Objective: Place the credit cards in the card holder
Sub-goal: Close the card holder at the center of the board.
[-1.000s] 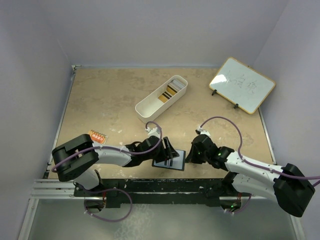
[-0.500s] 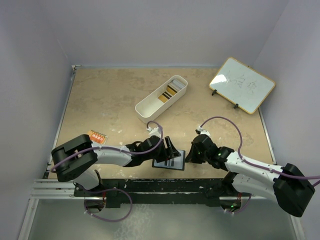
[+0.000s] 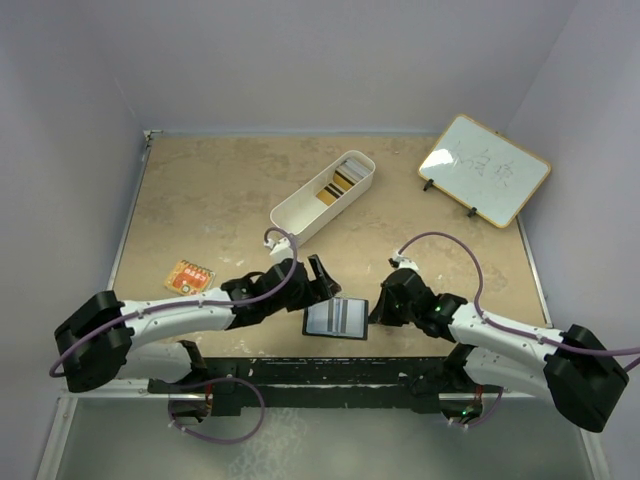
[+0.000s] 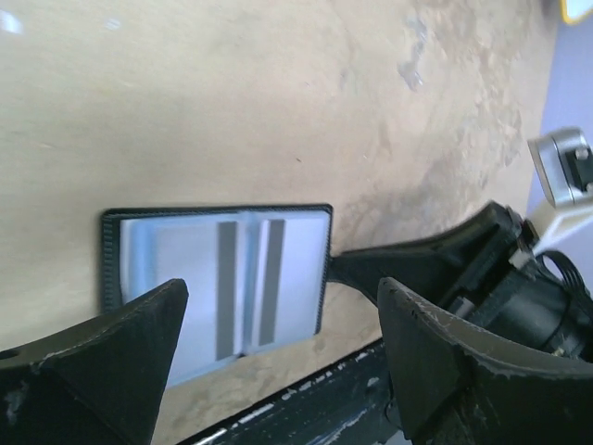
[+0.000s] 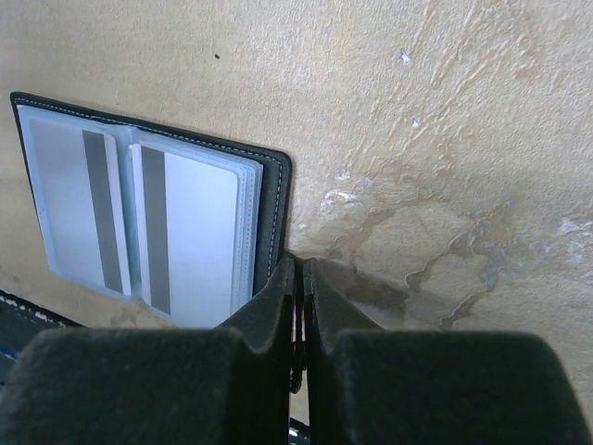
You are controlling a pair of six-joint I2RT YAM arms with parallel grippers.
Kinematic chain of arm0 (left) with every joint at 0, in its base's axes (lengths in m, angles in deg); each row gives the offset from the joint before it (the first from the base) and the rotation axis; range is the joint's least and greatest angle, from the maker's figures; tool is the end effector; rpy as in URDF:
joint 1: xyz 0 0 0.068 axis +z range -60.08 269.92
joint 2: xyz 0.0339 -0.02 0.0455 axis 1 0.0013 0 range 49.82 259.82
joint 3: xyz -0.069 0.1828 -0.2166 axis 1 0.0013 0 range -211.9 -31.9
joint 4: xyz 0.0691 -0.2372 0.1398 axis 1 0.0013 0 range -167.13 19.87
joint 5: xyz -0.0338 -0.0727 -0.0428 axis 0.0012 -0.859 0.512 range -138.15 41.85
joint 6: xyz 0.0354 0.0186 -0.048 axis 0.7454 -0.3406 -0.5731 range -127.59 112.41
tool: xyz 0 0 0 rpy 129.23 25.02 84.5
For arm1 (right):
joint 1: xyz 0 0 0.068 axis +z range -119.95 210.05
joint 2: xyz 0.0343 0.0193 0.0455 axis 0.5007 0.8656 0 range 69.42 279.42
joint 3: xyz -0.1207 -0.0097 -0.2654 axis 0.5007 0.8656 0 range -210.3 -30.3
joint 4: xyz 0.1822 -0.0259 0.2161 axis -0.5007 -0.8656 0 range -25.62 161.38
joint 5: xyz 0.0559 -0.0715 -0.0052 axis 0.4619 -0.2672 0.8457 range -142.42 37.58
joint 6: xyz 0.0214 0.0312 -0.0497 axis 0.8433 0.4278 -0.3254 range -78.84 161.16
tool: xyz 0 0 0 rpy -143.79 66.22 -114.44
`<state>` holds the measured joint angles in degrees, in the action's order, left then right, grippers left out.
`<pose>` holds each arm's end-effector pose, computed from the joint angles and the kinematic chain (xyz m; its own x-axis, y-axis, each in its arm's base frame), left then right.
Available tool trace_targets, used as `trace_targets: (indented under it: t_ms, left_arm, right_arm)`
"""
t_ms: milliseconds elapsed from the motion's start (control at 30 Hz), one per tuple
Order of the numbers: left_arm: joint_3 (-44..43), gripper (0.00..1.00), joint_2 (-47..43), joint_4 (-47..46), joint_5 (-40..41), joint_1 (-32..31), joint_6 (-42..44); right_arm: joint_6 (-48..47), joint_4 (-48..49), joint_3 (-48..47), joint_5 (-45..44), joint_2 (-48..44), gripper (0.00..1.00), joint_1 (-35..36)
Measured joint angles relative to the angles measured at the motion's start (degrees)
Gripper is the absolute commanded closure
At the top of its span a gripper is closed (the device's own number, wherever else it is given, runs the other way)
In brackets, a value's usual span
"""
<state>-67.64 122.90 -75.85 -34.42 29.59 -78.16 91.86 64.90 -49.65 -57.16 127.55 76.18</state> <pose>0.1491 -0.2390 0.1944 -0.8122 -0.4250 -0.3996 -0.0411 0.7249 -0.6876 0.1434 0.1435 0.1465 -0.8365 0.2426 -0.4913 -0.0487 0.8602 0.5076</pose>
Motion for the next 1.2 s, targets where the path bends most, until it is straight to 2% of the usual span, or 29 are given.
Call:
trace_targets:
  t_ms: [200,367,533,867,1067,1200]
  left_arm:
    - [3.3,0.18,-5.2,4.5,1.0,5.3,0.8]
    - [7.1,0.17,-6.8,4.3,0.3,7.5,0.8]
    - [9.0,0.17,-4.8,1.7,-1.5,7.5,0.7]
    - [12.2,0.18,-1.2,-9.0,-6.3,7.5,-2.2]
    - [12.1,0.23,-1.7,-10.7,-8.9,7.5,-3.2]
    - [10.9,0.27,-2.9,-11.4,-9.0,5.1,-4.3]
  right_arm:
    - [-0.8,0.3,0.0,0.4,0.1,0.97,0.0]
    - [-1.0,1.3,0.0,1.2,0.7,0.97,0.0]
    - [-1.0,2.8,0.1,1.6,1.6,0.97,0.0]
    - [-1.0,4.7,0.1,2.6,2.9,0.98,0.0]
    - [-1.0,6.0,-0.1,2.9,4.0,0.99,0.0]
    - [-1.2,6.8,-0.4,3.0,4.9,0.99,0.0]
